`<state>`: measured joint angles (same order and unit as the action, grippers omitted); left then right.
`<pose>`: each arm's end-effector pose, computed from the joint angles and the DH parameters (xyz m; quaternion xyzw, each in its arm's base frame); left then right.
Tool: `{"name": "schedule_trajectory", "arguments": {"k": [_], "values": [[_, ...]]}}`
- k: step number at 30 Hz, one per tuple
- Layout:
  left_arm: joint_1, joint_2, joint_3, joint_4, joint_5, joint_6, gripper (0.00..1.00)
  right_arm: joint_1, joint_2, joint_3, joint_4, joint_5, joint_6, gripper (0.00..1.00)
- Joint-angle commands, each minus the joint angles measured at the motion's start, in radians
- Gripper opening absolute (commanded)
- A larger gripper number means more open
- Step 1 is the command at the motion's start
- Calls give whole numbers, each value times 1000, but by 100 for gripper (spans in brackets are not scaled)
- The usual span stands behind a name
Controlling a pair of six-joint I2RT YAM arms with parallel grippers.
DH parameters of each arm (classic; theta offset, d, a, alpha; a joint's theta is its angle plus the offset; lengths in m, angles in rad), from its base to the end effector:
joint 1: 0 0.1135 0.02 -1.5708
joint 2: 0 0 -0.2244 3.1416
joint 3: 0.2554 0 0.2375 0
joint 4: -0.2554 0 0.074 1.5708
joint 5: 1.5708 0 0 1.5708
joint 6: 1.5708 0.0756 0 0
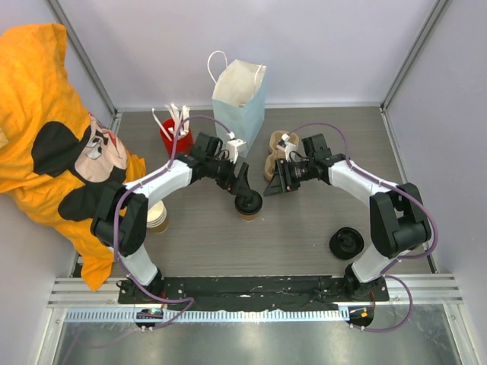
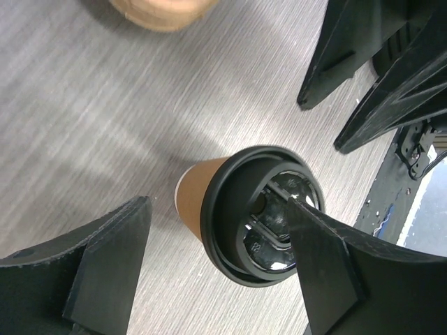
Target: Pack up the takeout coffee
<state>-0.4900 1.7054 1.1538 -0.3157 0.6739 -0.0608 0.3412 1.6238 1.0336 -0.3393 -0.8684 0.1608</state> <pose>0.2984 -0.2126 0.1651 0.3000 0.8414 -0.3871 0.2285 0.2914 0.1647 0.1611 -0.2096 0.8455 0.4577 0.1778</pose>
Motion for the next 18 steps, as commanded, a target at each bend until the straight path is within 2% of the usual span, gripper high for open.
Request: {"name": "schedule_trajectory", "arguments": {"k": [1, 7, 9, 13, 18], "values": [[-4, -35, 72, -28, 9, 26, 84, 4, 14, 66, -1, -49, -1, 47], [-2, -65, 118, -114, 27, 58, 88, 4, 48, 126, -9, -38, 5, 52], [-4, -84, 113, -192, 27, 140, 87, 5, 61, 152, -15, -24, 2, 54], [-4, -164, 29, -273, 6, 228, 88, 24, 88, 183, -47, -12, -18, 57], [-4, -263, -69, -310, -33, 263, 88, 64, 96, 175, -49, 25, -40, 59]]}}
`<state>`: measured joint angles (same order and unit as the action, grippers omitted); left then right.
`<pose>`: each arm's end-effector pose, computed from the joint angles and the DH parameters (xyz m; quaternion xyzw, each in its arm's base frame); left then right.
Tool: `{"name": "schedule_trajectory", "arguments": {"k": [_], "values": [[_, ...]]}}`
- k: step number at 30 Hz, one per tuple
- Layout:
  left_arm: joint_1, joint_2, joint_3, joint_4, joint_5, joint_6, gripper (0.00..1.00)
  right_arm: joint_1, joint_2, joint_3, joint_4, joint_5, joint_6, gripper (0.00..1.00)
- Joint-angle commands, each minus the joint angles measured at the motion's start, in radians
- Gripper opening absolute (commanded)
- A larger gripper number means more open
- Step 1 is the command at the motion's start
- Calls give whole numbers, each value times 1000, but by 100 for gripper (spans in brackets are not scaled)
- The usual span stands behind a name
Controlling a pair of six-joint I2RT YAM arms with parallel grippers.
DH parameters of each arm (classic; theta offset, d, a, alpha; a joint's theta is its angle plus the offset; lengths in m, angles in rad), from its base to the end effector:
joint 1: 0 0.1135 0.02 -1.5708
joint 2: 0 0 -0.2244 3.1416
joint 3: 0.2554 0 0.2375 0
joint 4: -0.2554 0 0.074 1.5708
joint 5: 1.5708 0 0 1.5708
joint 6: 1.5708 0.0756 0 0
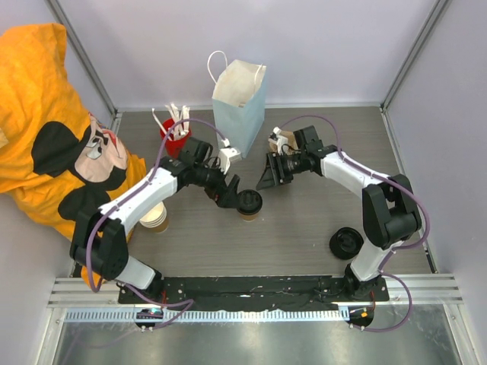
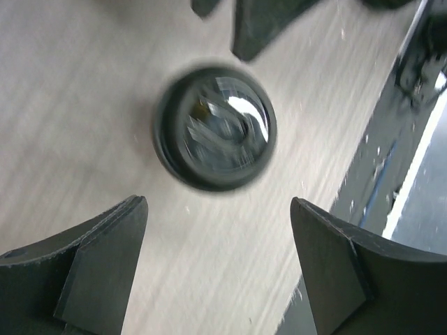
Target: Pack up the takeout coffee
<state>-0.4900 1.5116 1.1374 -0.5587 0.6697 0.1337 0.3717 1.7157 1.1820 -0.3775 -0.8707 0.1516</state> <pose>0.2619 -0.1929 0.2023 0.3732 0.8219 -0.3596 0.2362 0.3107 0.1832 0.1733 -0.2300 0.8377 0.4614 0.1804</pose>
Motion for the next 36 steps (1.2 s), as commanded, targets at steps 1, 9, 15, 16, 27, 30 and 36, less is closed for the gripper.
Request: {"name": "schedule_trajectory", "arguments": {"k": [1, 9, 15, 16, 27, 30, 36], "values": [[-2, -80, -80, -67, -39, 70, 88, 45, 7, 25, -11, 35, -32, 60], [-5, -82, -172, -20, -65, 47, 88, 87, 28, 22, -24, 99, -60, 66], [-4, -21, -140, 28, -30, -8, 87, 96, 50, 22, -20, 102, -60, 66], [-5, -14, -133, 32, -28, -16, 87, 96, 58, 24, -18, 104, -54, 66], [-4, 27, -102, 88, -22, -91, 86, 118, 76, 27, -5, 124, -43, 66], [-4, 32, -116, 102, -39, -94, 86, 118, 70, 28, 5, 101, -29, 67], [-4, 38, -122, 109, -71, -97, 86, 116, 65, 44, 15, 67, 0, 67]]}}
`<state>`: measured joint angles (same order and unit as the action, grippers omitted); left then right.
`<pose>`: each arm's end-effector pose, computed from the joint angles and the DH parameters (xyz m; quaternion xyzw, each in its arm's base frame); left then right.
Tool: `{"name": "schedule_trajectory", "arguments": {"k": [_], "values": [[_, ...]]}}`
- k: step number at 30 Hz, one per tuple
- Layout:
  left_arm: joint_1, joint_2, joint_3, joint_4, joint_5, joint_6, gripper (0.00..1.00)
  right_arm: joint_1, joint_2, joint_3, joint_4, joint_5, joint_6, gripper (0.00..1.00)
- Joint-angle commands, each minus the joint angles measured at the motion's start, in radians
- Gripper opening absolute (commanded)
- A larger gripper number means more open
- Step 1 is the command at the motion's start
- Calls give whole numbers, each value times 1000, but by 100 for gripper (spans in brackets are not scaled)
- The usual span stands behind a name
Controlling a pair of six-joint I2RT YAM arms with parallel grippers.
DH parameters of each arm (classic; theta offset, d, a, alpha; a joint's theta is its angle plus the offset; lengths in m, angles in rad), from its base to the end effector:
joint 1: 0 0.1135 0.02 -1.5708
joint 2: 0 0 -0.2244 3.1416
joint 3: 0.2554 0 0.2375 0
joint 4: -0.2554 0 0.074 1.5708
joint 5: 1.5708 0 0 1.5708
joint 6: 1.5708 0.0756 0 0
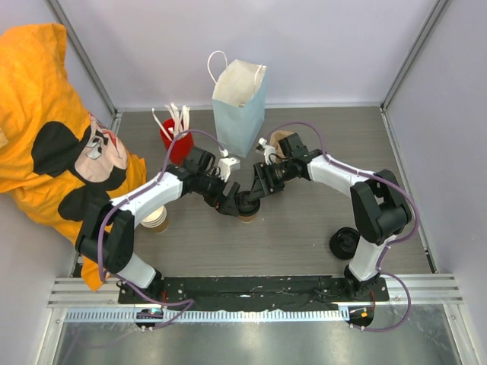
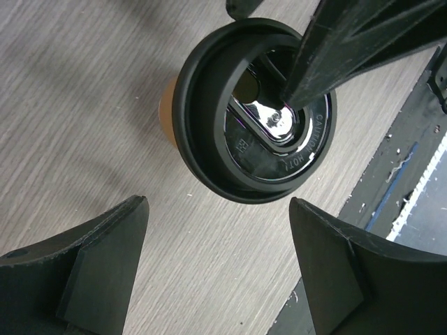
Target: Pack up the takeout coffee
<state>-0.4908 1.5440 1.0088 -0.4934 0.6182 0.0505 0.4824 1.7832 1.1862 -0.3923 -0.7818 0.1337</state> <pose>0.2547 -0.1858 0.1561 0.3239 0.8626 -0.3417 0.1849 0.2953 0.2147 0.1466 -0.2612 0.8534 0.4282 0.1419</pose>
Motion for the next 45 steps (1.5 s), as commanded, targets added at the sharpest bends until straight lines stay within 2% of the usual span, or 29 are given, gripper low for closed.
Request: {"name": "schedule_trajectory", "arguments": {"k": [1, 10, 24, 35, 45], "values": [[-3, 8, 5, 44, -21, -14, 86, 5, -2, 41, 32, -28, 24, 67], [-5, 10, 2, 46, -31, -17, 86, 4, 2, 43, 46, -51, 49, 67], [-3, 10, 10, 56, -6, -34, 86, 67, 1, 4, 44, 150, 18, 65], [-3, -1, -3, 82, -6, -43, 86, 68, -10, -28, 44, 202, 3, 64], [-3, -25, -41, 139, -35, -110, 87, 67, -11, -46, 49, 227, 1, 64]]}}
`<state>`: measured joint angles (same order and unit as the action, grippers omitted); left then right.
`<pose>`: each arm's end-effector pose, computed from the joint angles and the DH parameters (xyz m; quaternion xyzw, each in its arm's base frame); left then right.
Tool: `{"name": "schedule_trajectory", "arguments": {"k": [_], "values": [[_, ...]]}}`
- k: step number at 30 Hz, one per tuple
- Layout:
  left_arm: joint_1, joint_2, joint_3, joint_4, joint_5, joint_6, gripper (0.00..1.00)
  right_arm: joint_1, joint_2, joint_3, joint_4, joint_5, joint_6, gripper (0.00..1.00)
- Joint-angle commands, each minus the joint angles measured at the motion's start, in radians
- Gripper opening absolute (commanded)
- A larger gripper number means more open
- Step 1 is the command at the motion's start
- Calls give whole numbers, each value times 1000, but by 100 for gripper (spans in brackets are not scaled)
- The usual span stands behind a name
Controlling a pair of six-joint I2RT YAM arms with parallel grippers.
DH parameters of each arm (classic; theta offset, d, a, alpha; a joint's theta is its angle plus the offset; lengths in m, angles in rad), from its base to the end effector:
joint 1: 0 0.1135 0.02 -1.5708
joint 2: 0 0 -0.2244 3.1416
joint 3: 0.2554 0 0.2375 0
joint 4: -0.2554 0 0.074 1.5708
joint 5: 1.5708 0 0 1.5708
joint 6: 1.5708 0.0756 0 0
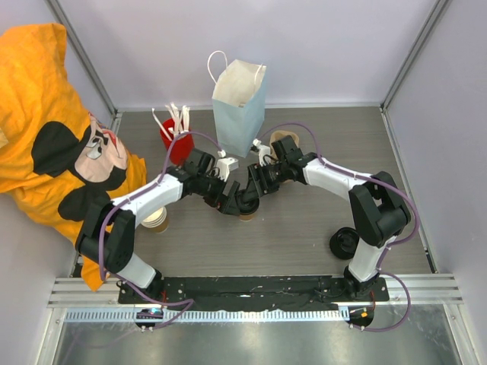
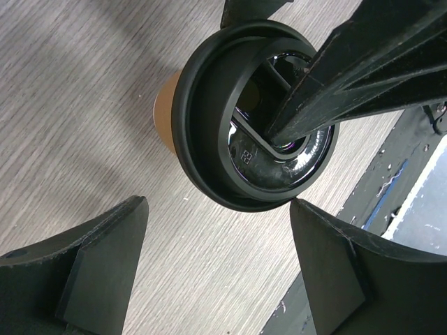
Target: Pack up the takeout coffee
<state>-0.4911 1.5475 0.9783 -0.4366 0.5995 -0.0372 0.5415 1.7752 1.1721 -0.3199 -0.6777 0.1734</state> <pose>0.2565 -0.1856 0.1493 0.2867 0.8755 -0.3433 0.1830 0.2918 0.2308 0.1463 -0.2676 0.8596 0.4002 0.1709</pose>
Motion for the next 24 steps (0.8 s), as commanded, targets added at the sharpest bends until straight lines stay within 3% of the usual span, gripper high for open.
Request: {"name": "schedule_trajectory", "arguments": {"k": [1, 10, 15, 24], "values": [[-4, -30, -15, 85, -17, -24, 87, 9, -2, -32, -25, 122, -38, 64], [-3, -32, -32, 136, -26, -52, 87, 14, 6, -35, -24, 128, -40, 64], [-3, 2, -23, 118, -128, -47, 87, 23, 1, -48, -25, 141, -46, 63], [-3, 23, -41, 105, -185, -29, 85, 37, -3, -71, -34, 181, -66, 61]]}}
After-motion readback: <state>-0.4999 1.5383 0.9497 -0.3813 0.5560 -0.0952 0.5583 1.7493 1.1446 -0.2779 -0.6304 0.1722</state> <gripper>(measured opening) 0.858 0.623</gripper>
